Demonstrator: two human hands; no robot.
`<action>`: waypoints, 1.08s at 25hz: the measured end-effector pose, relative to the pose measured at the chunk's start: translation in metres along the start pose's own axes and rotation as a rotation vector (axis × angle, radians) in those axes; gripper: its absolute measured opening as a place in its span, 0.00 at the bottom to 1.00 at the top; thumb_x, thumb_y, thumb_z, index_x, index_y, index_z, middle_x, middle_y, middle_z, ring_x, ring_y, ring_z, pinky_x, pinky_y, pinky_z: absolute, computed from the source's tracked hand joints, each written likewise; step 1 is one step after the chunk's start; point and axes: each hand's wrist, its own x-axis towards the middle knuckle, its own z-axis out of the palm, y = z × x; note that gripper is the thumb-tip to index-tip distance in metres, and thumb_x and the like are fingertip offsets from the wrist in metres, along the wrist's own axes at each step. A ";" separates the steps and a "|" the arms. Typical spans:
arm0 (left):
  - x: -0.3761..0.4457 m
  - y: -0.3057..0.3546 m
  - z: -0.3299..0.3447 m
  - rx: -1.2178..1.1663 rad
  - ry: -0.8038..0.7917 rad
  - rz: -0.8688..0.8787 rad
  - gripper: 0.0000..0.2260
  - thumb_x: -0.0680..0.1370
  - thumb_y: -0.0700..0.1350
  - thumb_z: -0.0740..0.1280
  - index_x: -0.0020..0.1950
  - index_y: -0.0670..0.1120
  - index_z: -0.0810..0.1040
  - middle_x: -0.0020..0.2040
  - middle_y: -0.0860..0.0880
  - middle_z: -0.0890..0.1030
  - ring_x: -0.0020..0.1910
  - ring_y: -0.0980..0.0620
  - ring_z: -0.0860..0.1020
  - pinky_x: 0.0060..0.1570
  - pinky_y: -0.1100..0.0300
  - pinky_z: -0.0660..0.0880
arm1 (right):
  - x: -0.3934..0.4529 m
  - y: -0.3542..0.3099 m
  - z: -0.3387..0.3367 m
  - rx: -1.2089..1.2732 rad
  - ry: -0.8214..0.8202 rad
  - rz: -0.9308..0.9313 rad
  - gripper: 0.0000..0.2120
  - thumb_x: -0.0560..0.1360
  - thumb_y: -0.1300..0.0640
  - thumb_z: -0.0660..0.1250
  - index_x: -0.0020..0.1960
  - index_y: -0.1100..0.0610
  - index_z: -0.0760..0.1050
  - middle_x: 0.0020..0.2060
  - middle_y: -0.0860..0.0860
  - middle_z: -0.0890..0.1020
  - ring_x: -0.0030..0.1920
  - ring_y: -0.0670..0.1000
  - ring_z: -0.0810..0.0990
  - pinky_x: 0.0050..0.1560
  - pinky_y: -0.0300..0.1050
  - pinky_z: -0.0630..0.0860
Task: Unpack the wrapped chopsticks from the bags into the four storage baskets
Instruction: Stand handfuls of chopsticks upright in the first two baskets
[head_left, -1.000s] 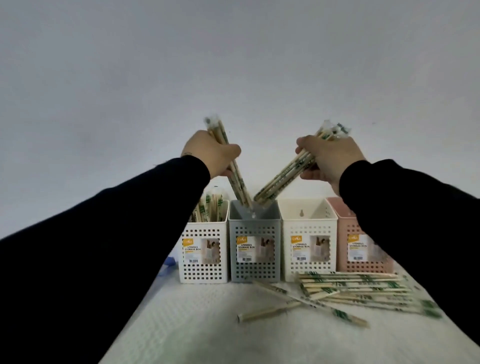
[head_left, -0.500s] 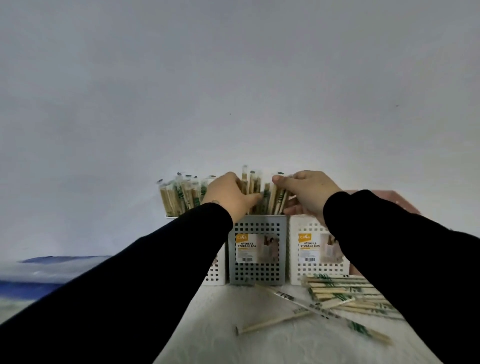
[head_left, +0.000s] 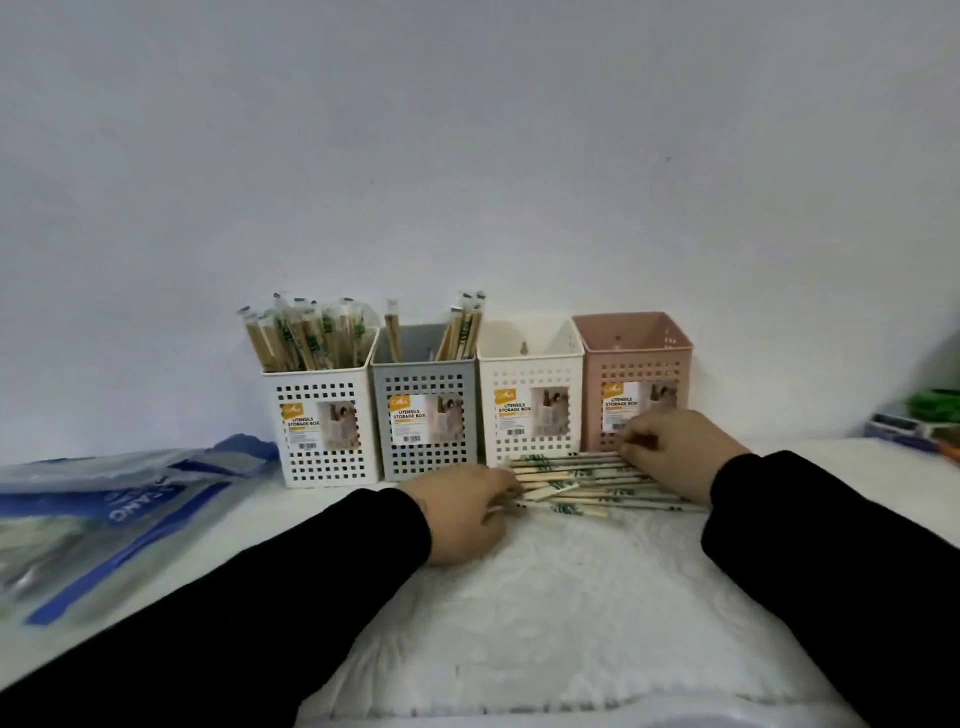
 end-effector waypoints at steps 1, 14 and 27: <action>0.003 0.003 -0.001 0.039 0.019 -0.014 0.20 0.79 0.48 0.61 0.71 0.50 0.70 0.68 0.48 0.74 0.64 0.49 0.73 0.63 0.55 0.71 | -0.001 0.004 0.001 0.012 -0.011 0.018 0.07 0.76 0.56 0.66 0.50 0.53 0.82 0.46 0.46 0.81 0.49 0.49 0.78 0.46 0.33 0.66; 0.051 0.068 -0.010 0.123 0.129 0.044 0.13 0.79 0.41 0.58 0.60 0.47 0.76 0.58 0.48 0.76 0.58 0.48 0.74 0.55 0.54 0.72 | 0.006 0.027 -0.008 0.259 -0.114 0.156 0.14 0.75 0.65 0.62 0.49 0.52 0.84 0.57 0.49 0.82 0.57 0.50 0.77 0.57 0.35 0.68; 0.065 0.074 0.019 0.087 0.120 0.013 0.15 0.74 0.58 0.61 0.54 0.50 0.74 0.47 0.49 0.73 0.51 0.48 0.72 0.53 0.54 0.72 | 0.013 0.018 0.003 0.001 -0.205 0.027 0.11 0.76 0.51 0.64 0.55 0.45 0.81 0.54 0.44 0.82 0.53 0.48 0.78 0.61 0.47 0.73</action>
